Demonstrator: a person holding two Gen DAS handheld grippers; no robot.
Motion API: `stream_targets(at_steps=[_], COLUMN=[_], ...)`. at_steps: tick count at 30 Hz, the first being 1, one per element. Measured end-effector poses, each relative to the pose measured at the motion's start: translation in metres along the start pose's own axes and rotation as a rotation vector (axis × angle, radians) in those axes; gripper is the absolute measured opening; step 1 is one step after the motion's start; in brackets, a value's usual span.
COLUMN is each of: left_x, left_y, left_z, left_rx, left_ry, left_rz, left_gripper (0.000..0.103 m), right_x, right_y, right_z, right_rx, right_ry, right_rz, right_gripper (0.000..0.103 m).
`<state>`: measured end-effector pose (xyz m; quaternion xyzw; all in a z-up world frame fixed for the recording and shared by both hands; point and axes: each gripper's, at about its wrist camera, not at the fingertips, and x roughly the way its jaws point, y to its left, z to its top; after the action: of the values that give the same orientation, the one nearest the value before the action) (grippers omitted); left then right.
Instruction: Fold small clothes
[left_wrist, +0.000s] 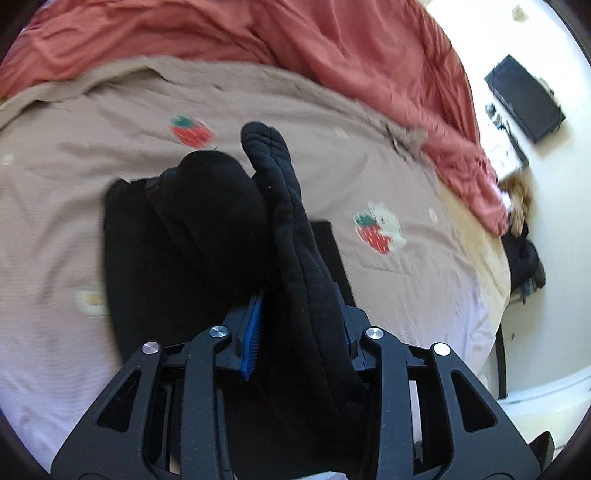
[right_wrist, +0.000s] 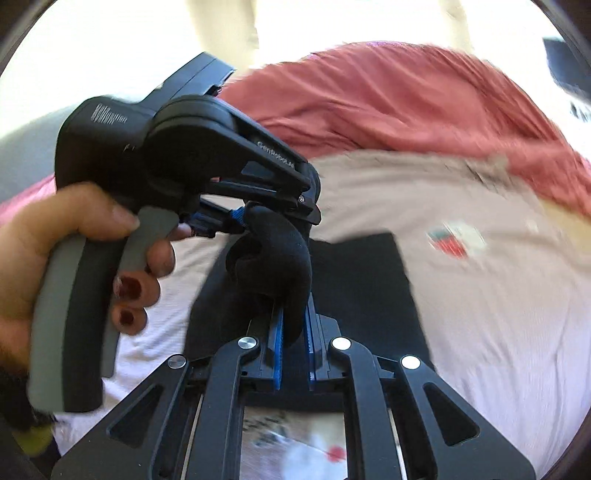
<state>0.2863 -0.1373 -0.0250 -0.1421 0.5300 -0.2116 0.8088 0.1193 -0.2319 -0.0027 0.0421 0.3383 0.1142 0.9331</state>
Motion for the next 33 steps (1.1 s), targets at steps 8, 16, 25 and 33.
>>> stream_targets(at_steps=[8, 16, 25, 33], left_x=[0.017, -0.053, -0.120, -0.158], left_y=[-0.010, 0.014, 0.024, 0.015], left_z=[-0.010, -0.041, -0.092, -0.131], left_rx=[-0.038, 0.040, 0.079, 0.126], left_ry=[0.008, -0.123, -0.248, -0.305], left_rz=[-0.067, 0.103, 0.217, 0.319], left_gripper=[0.065, 0.065, 0.083, 0.094], right_x=[0.029, 0.022, -0.029, -0.088], right_y=[-0.078, -0.077, -0.054, -0.024], right_z=[-0.045, -0.055, -0.016, -0.013], right_rx=[0.524, 0.555, 0.228, 0.022], right_ry=[0.187, 0.192, 0.075, -0.040], right_rz=[0.122, 0.101, -0.048, -0.097], right_gripper=[0.010, 0.016, 0.061, 0.093])
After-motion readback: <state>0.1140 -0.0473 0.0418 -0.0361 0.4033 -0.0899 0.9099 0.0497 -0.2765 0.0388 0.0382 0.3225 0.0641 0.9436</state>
